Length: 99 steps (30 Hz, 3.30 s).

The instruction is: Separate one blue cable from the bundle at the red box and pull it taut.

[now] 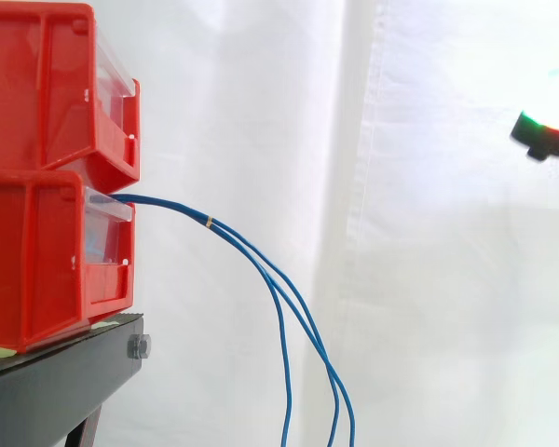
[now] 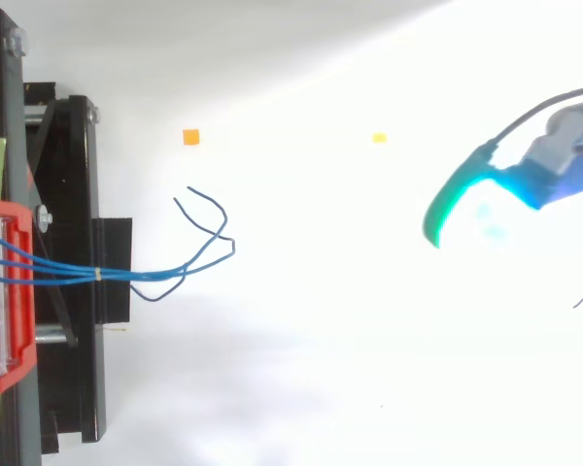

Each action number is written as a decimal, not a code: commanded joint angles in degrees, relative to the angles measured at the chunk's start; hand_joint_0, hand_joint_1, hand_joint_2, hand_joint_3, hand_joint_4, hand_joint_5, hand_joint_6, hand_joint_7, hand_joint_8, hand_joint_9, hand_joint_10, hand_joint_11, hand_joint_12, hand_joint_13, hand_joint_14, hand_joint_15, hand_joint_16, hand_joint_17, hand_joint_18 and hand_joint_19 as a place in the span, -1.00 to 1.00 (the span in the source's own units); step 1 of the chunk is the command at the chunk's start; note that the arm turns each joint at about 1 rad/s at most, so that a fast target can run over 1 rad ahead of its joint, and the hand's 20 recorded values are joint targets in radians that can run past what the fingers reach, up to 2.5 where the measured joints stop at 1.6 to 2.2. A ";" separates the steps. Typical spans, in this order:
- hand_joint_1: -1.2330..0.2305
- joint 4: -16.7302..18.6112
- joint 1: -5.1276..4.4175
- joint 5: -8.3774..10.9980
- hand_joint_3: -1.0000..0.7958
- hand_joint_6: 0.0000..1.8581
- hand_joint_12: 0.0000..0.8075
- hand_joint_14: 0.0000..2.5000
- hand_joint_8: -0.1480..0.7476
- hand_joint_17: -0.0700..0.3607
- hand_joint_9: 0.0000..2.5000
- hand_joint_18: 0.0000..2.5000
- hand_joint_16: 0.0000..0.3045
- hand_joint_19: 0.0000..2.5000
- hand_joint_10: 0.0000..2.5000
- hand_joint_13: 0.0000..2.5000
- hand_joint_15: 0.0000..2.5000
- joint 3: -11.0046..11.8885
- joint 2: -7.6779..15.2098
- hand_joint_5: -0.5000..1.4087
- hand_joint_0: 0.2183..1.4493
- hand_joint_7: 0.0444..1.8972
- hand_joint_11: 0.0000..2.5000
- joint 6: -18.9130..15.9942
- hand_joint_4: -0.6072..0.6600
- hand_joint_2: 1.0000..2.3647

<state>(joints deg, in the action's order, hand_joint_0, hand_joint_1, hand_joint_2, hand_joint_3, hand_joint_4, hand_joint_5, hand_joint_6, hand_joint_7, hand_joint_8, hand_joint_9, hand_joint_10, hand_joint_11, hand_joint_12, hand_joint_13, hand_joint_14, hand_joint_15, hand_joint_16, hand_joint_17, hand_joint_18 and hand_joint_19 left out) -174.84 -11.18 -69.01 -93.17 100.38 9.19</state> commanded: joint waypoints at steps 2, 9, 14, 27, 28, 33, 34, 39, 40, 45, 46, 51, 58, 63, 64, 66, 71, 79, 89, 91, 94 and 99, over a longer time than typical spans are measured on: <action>-0.11 4.33 -0.15 0.46 -0.39 -0.46 -0.16 -0.99 -0.04 -0.23 -0.58 -0.77 -0.72 -0.65 -0.99 -0.68 -0.80 0.18 3.25 -0.69 -0.51 -0.16 -0.68 0.12 0.20 -0.99; -0.16 7.67 -0.15 1.78 -0.40 -0.46 -0.16 -0.99 -0.05 -0.23 -0.57 -0.77 -0.72 -0.65 -0.99 -0.66 -0.79 2.29 7.29 -0.69 -0.51 -0.16 -0.68 0.82 0.20 -1.00; -0.16 7.76 0.64 1.78 -0.40 -0.46 -0.16 -0.99 -0.04 -0.24 -0.56 -0.76 -0.73 -0.65 -0.99 -0.65 -0.79 6.69 12.12 -0.69 -0.50 -0.16 -0.67 1.00 0.21 -1.00; -0.15 14.35 0.90 7.32 -0.40 -0.46 -0.16 -0.99 -0.03 -0.24 -0.55 -0.76 -0.73 -0.65 -0.99 -0.65 -0.78 7.39 13.62 -0.68 -0.51 -0.16 -0.67 10.93 0.22 -0.99; -0.15 14.61 0.99 7.32 -0.40 -0.46 -0.16 -0.99 -0.03 -0.24 -0.55 -0.76 -0.73 -0.65 -0.99 -0.65 -0.78 7.39 13.62 -0.68 -0.50 -0.16 -0.66 10.93 0.22 -1.00; -0.15 13.56 1.78 6.96 -0.40 -0.46 -0.16 -0.99 -0.03 -0.24 -0.55 -0.76 -0.73 -0.64 -0.99 -0.65 -0.79 13.63 19.42 -0.68 -0.51 -0.16 -0.67 8.56 0.22 -0.99; -0.15 12.77 2.04 6.61 -0.40 -0.46 -0.16 -0.99 -0.03 -0.24 -0.55 -0.76 -0.73 -0.65 -0.99 -0.65 -0.78 14.42 19.95 -0.68 -0.50 -0.16 -0.66 7.94 0.22 -1.00; -0.15 9.60 2.66 5.38 -0.40 -0.46 -0.17 -0.99 -0.03 -0.24 -0.55 -0.76 -0.73 -0.65 -0.99 -0.65 -0.79 17.94 22.85 -0.68 -0.50 -0.16 -0.67 6.10 0.23 -1.00; -0.15 9.69 2.66 5.38 -0.40 -0.46 -0.17 -0.99 -0.02 -0.25 -0.55 -0.77 -0.73 -0.65 -0.99 -0.65 -0.79 17.94 22.85 -0.68 -0.50 -0.16 -0.67 6.19 0.23 -1.00; -0.15 13.03 2.84 4.59 -0.40 -0.46 -0.17 -0.99 -0.03 -0.26 -0.55 -0.78 -0.74 -0.65 -0.99 -0.65 -0.79 18.46 25.92 -0.68 -0.51 -0.16 -0.66 8.91 0.23 -1.00; -0.15 13.12 2.84 4.33 -0.40 -0.46 -0.17 -0.99 -0.03 -0.27 -0.54 -0.78 -0.74 -0.65 -0.99 -0.65 -0.79 18.73 26.19 -0.68 -0.50 -0.16 -0.66 8.73 0.24 -1.00; -0.15 13.65 2.66 1.95 -0.40 -0.46 -0.18 -0.99 -0.02 -0.28 -0.53 -0.80 -0.75 -0.65 -0.99 -0.65 -0.78 20.05 27.94 -0.67 -0.50 -0.15 -0.66 8.12 0.24 -1.00; -0.15 14.96 2.40 -0.68 -0.41 -0.46 -0.18 -0.99 -0.01 -0.28 -0.52 -0.81 -0.75 -0.65 -0.99 -0.65 -0.78 20.05 28.73 -0.67 -0.51 -0.15 -0.65 6.71 0.25 -1.00; -0.15 15.84 2.40 -2.44 -0.43 -0.46 -0.16 -0.99 -0.01 -0.26 -0.51 -0.78 -0.74 -0.64 -0.99 -0.64 -0.77 20.57 29.79 -0.66 -0.52 -0.13 -0.64 5.75 0.26 -1.00; -0.16 16.72 2.48 -3.41 -0.44 -0.46 -0.15 -0.99 -0.01 -0.25 -0.51 -0.77 -0.73 -0.65 -0.99 -0.63 -0.77 21.63 31.11 -0.66 -0.52 -0.13 -0.64 3.64 0.26 -1.00; -0.17 16.72 2.57 -3.93 -0.43 -0.46 -0.15 -0.99 -0.01 -0.25 -0.50 -0.77 -0.73 -0.64 -0.99 -0.63 -0.77 23.12 32.07 -0.66 -0.53 -0.13 -0.64 1.88 0.28 -1.00; -0.18 16.72 2.84 -6.04 -0.43 -0.46 -0.15 -0.99 -0.01 -0.24 -0.50 -0.75 -0.73 -0.64 -0.99 -0.63 -0.77 24.71 32.95 -0.66 -0.52 -0.10 -0.64 -1.20 0.28 -1.00; -0.19 16.37 3.36 -7.10 -0.41 -0.46 -0.15 -0.99 -0.01 -0.25 -0.43 -0.75 -0.73 -0.65 -0.99 -0.62 -0.77 24.71 32.95 -0.64 -0.51 0.00 -0.52 -1.37 0.26 -1.00; -0.20 15.58 4.51 -9.47 -0.39 -0.46 -0.15 -0.99 -0.02 -0.26 -0.43 -0.75 -0.74 -0.64 -0.99 -0.61 -0.76 25.14 32.95 -0.63 -0.49 0.09 -0.49 -2.25 0.22 -0.99; -0.20 15.40 4.68 -9.91 -0.39 -0.46 -0.15 -0.99 -0.02 -0.26 -0.43 -0.74 -0.74 -0.64 -0.99 -0.61 -0.75 25.41 32.87 -0.63 -0.49 0.09 -0.49 -2.25 0.22 -0.99; -0.20 15.14 5.12 -10.70 -0.38 -0.46 -0.16 -0.99 -0.02 -0.26 -0.43 -0.74 -0.74 -0.64 -0.99 -0.61 -0.75 25.58 32.95 -0.63 -0.48 0.10 -0.49 -2.25 0.22 -0.99; -0.22 14.79 5.56 -11.85 -0.34 -0.46 -0.16 -0.99 -0.02 -0.27 -0.43 -0.72 -0.74 -0.64 -0.99 -0.59 -0.75 25.67 32.95 -0.62 -0.46 0.16 -0.48 -2.25 0.19 -0.99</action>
<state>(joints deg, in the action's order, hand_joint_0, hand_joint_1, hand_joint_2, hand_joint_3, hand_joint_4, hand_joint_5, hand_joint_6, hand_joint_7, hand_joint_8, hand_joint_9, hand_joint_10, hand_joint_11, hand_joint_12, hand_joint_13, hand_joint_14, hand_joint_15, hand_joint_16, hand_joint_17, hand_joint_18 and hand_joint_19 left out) -159.86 -5.90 -80.25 -67.60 133.29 6.94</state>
